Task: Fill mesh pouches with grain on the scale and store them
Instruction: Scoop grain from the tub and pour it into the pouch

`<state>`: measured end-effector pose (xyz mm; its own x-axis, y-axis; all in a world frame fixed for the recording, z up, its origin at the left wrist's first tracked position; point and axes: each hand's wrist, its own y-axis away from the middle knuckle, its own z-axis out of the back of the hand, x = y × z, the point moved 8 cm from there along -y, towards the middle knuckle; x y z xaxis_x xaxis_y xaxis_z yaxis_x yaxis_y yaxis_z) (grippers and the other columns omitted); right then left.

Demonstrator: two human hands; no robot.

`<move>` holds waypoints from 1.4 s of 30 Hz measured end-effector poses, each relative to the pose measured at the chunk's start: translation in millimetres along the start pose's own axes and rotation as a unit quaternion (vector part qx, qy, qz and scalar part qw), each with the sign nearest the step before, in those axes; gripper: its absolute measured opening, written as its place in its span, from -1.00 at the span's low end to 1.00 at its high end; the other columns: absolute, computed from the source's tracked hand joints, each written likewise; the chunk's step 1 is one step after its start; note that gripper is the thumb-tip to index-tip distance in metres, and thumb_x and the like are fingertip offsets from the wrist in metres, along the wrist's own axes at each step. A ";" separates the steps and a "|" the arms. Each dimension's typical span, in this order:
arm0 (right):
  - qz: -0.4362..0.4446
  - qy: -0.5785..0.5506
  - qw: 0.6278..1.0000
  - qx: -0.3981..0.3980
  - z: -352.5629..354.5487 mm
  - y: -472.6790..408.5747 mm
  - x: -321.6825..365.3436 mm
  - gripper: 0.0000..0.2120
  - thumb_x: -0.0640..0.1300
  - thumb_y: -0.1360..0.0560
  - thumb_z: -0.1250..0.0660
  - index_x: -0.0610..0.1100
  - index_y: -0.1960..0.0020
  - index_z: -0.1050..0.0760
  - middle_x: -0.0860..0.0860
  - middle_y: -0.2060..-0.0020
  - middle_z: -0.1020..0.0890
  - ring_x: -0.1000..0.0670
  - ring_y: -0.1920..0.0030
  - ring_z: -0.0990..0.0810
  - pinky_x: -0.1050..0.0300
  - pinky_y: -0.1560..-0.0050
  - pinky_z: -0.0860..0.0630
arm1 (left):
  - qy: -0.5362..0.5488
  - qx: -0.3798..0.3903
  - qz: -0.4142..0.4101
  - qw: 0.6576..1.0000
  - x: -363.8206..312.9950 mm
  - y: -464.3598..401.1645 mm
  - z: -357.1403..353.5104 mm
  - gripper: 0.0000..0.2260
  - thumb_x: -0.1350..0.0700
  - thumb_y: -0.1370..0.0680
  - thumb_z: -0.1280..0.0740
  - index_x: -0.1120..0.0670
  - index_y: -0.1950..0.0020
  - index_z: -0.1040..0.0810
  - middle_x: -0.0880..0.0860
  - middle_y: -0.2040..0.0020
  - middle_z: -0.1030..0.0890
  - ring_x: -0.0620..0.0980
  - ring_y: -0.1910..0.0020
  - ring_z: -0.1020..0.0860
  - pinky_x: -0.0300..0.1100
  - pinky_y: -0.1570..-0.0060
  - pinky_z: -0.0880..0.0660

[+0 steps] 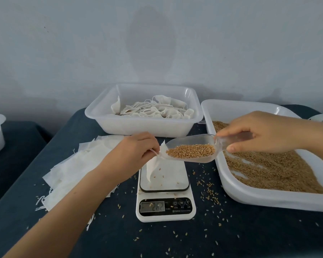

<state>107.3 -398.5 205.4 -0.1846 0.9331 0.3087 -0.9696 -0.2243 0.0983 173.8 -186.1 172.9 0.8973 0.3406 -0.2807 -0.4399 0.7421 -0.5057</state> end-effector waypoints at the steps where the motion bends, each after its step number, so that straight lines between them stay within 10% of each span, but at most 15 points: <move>1: 0.002 0.004 1.000 0.002 -0.2 -0.1 1.2 -0.71 0.13 -0.44 -0.35 0.38 -0.12 -0.43 0.56 0.02 -0.48 0.43 -0.03 -0.48 0.56 0.03 -0.38 | -0.003 0.001 -0.001 1.000 -0.6 0.0 -0.6 -0.93 0.32 -0.45 -0.41 0.17 0.14 -0.64 0.03 0.10 -0.61 -0.05 0.16 -0.57 -0.16 0.11 -0.50; 17: -0.016 0.092 0.994 0.052 18.1 -11.4 17.0 -0.63 0.24 -0.35 -0.25 0.29 -0.14 -0.50 0.30 0.14 -0.60 0.24 0.14 -0.56 0.15 0.05 -0.52 | 0.011 0.000 -0.027 1.000 -12.9 -4.4 -9.4 -0.96 0.30 -0.46 -0.40 0.20 0.15 -0.64 0.05 0.14 -0.63 -0.03 0.19 -0.59 -0.18 0.16 -0.47; 21: -0.012 0.117 0.992 0.056 23.1 -16.8 23.2 -0.64 0.20 -0.37 -0.29 0.28 -0.16 -0.48 0.38 0.15 -0.54 0.44 0.11 -0.47 0.43 0.17 -0.33 | 0.024 -0.015 -0.018 0.999 -14.5 -5.2 -8.1 -0.95 0.28 -0.49 -0.38 0.16 0.13 -0.62 -0.03 0.15 -0.60 -0.16 0.21 -0.51 -0.19 0.20 -0.51; 42: -0.020 0.203 0.974 0.097 42.0 -29.5 40.8 -0.68 0.13 -0.42 -0.36 0.24 -0.18 -0.54 0.37 0.25 -0.54 0.52 0.20 -0.40 0.59 0.22 -0.28 | 0.051 -0.041 0.009 0.998 -14.1 -6.0 -6.0 -0.96 0.21 -0.47 -0.42 0.09 0.12 -0.60 -0.13 0.18 -0.61 -0.16 0.20 -0.53 -0.23 0.25 -0.47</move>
<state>135.1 -365.6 254.9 -0.2347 0.9675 -0.0941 -0.9357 -0.1986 0.2916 163.6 -198.9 175.0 0.8830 0.2893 -0.3696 -0.4606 0.6858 -0.5635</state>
